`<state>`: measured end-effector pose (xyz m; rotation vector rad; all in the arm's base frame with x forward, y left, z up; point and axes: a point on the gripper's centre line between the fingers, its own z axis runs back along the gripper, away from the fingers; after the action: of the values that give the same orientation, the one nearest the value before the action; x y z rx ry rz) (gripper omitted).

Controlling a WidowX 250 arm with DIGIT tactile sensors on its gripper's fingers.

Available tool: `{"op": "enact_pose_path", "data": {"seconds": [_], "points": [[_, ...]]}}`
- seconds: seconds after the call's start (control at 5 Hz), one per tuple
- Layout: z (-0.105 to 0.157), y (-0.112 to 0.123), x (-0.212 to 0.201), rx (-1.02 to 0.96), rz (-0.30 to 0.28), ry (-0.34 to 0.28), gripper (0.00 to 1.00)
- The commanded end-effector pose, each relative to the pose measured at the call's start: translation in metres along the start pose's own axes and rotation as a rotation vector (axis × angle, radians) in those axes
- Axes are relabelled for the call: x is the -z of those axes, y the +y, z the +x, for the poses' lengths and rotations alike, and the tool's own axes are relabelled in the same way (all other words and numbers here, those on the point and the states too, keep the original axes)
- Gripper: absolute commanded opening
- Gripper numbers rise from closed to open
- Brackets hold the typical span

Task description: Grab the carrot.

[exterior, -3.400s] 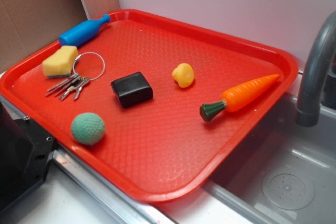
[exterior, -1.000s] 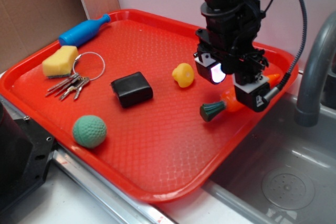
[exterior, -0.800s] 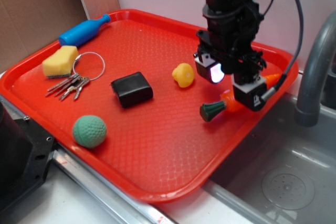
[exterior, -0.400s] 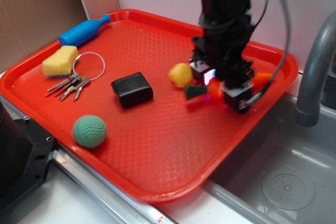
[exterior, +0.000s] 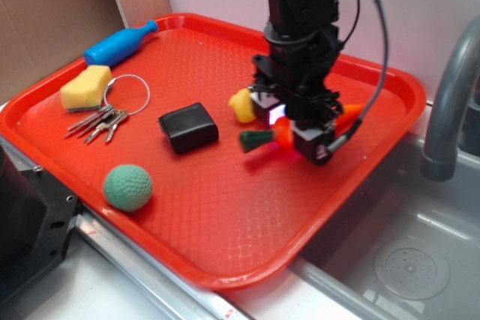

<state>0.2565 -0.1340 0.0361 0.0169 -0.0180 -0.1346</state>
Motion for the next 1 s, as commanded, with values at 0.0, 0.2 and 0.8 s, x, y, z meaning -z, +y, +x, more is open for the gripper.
{"op": "enact_pose_path", "data": {"seconds": [0.0,0.2,0.8], "points": [[-0.048,0.022,-0.119,-0.222,-0.149,-0.148,0.0],[-0.068,0.043,-0.168,-0.301,-0.157,-0.189,0.0],[-0.052,0.098,-0.216,-0.525,-0.067,-0.186,0.0]]}}
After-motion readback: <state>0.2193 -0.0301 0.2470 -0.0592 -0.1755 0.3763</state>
